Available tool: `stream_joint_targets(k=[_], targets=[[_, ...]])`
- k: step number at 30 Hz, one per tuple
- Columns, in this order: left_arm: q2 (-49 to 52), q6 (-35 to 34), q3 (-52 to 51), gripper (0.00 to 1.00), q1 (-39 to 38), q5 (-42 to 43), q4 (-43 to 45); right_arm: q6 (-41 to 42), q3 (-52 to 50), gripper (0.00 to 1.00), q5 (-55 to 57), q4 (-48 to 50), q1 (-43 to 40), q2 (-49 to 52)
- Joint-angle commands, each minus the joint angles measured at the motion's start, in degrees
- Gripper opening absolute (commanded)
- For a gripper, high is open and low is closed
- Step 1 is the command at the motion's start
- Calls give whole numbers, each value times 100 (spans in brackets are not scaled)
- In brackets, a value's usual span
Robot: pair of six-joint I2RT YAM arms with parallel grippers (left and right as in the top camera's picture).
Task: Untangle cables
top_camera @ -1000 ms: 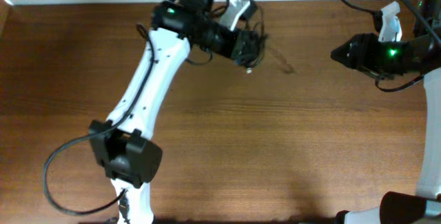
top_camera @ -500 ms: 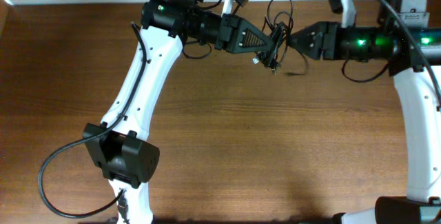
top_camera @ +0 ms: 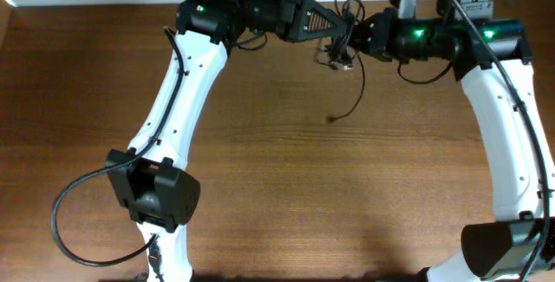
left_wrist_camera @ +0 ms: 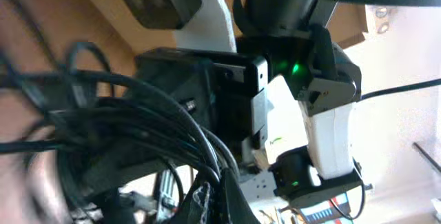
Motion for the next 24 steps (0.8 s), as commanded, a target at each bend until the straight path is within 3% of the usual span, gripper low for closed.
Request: stream_joint_targets(k=[1, 7, 10, 12, 15, 17, 18, 19, 22, 24], targets=[[-153, -227, 125, 0, 439, 645, 378, -142, -118, 4, 1132, -516, -800, 201], [-151, 1370, 96, 0, 678, 127, -79, -2608, -116, 4, -1582, -1602, -1587, 168], [-151, 2317, 96, 0, 664, -2092, -1897, -3095, -114, 4, -2330, -2194, -1915, 31], [-151, 2702, 96, 0, 651, -3897, -2911, -3056, -114, 4, -1976, -2253, -2177, -114], [-151, 3049, 96, 0, 577, -4094, -3281, -2863, -114, 4, -568, -2479, -2321, -186], [-151, 3047, 96, 0, 452, -4089, -3329, -2686, -116, 4, 964, -2769, -2151, -184], [-151, 3047, 96, 0, 369, -4089, -3386, -2590, -114, 12, 1488, -2852, -2083, -184], [-151, 3047, 96, 0, 205, -4079, -3504, -2588, -116, 37, 1906, -2951, -1969, -184], [-151, 3038, 96, 0, -260, -3980, -3652, -2588, -114, 71, 1941, -2994, -1827, -184], [-151, 2994, 96, 0, -616, -3742, -3543, -2636, -114, 77, 1355, -2983, -1797, -186]])
